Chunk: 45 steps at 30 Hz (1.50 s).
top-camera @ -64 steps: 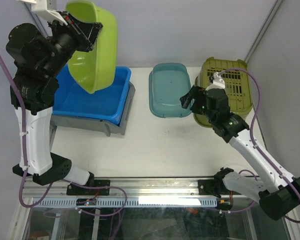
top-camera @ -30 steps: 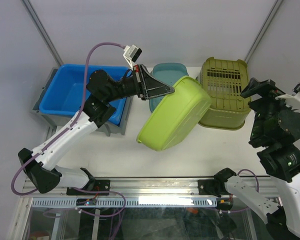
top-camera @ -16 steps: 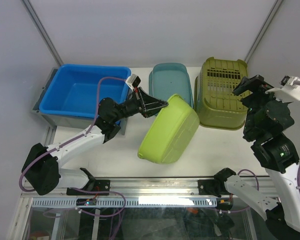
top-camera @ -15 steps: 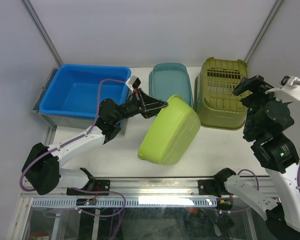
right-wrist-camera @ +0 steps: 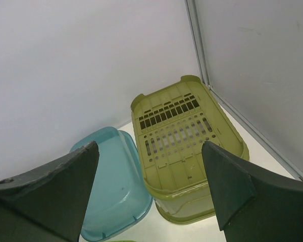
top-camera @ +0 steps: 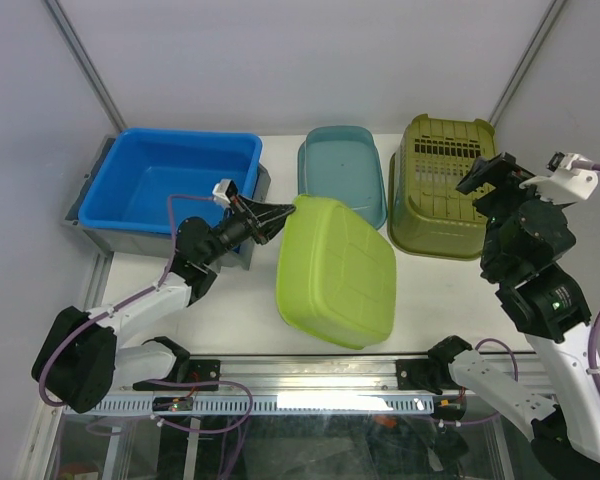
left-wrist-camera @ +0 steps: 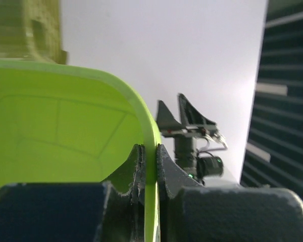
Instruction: Turn the large container upside down
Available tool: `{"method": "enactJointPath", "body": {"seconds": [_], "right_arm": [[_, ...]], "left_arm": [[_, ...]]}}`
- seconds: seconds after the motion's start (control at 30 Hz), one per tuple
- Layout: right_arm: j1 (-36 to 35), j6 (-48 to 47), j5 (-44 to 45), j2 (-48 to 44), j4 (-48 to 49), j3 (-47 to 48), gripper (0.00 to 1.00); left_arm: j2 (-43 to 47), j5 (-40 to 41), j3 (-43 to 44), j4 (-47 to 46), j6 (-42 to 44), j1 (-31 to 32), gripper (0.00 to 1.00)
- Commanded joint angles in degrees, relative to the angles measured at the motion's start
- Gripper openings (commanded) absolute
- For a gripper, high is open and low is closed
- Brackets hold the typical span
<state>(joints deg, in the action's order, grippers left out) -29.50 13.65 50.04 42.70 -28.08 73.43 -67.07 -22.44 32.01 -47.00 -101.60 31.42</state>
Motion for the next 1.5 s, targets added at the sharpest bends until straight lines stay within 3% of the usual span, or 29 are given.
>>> {"method": "enactJointPath", "body": {"seconds": [0.0,0.2,0.37,0.73,0.8,0.87,0.93,1.03,1.27,1.47], "right_arm": [[0.14,1.12,-1.07,-0.19,1.53,-0.56,0.87],[0.09,2.07,-2.29,0.3,1.11,-0.64,0.87],[0.14,3.19,-3.88,0.05,0.19,-1.58,0.87],[0.14,8.01,-18.46,3.82,-7.52,-2.08,0.87],[0.12,8.78,-19.09,3.69,-8.16,-2.8,0.87],[0.13,9.1,-19.54,3.16,-8.53,-3.56,0.87],[0.1,9.23,-19.65,2.75,-9.22,-3.94,0.87],[0.14,9.2,-19.37,2.52,-11.03,-3.83,0.87],[0.13,10.65,-22.29,3.24,-15.14,-3.93,0.88],[0.19,20.56,-33.59,9.6,-26.02,-4.88,0.91]], "left_arm": [[1.25,0.34,-2.22,6.48,3.64,-0.39,0.0],[0.61,1.87,1.86,17.68,12.65,-0.31,0.0],[-3.8,3.15,4.96,21.51,18.81,1.37,0.0],[-13.44,14.8,11.14,34.1,32.7,7.17,0.02],[-14.36,17.02,13.62,38.51,36.67,8.2,0.28],[-14.41,20.44,16.11,43.19,39.43,9.5,0.66],[-14.41,22.37,18.16,46.48,41.64,10.41,0.83],[-13.82,25.76,22.38,52.68,45.23,11.37,0.98],[-11.27,29.13,30.25,62.48,54.73,14.2,0.99],[-10.44,26.24,31.33,70.48,59.44,21.38,0.99]]}}
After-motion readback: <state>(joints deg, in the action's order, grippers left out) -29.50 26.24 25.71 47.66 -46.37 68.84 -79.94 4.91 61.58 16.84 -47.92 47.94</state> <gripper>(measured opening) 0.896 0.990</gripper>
